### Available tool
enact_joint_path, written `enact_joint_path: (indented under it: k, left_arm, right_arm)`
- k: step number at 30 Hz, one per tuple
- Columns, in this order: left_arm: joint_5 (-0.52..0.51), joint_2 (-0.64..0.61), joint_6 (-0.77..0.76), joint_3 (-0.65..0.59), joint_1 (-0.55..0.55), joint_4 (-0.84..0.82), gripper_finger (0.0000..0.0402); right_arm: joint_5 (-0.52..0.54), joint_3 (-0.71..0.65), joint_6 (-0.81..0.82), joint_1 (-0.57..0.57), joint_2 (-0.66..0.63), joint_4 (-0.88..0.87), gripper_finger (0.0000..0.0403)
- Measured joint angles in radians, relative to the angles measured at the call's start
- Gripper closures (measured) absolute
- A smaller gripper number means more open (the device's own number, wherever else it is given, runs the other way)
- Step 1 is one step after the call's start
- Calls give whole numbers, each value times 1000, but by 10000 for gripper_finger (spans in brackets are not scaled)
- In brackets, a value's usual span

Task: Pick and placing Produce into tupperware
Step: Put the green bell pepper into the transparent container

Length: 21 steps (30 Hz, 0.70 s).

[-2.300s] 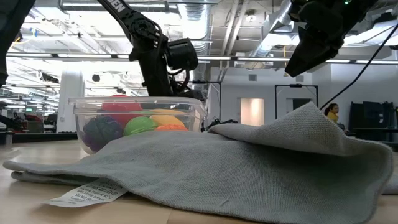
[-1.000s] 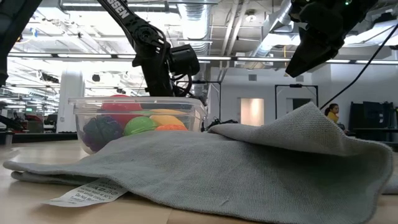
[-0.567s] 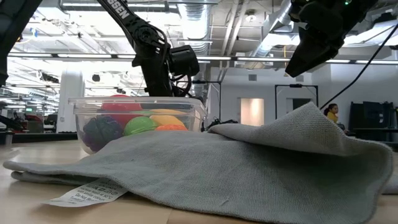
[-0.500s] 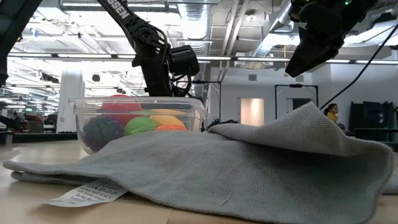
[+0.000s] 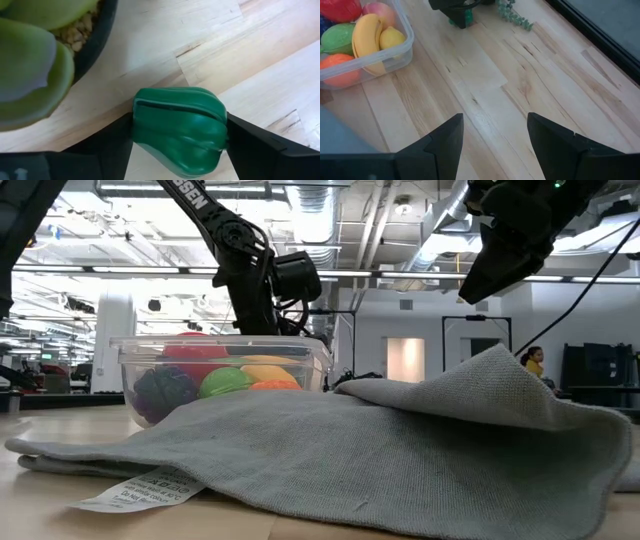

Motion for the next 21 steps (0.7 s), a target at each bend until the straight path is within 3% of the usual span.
enact_joint_path:
  k: [21]
  left_arm:
    - [11, -12, 15, 0, -34, -2, 146]
  right_arm:
    - [-2, 0, 7, 0, 0, 0, 158]
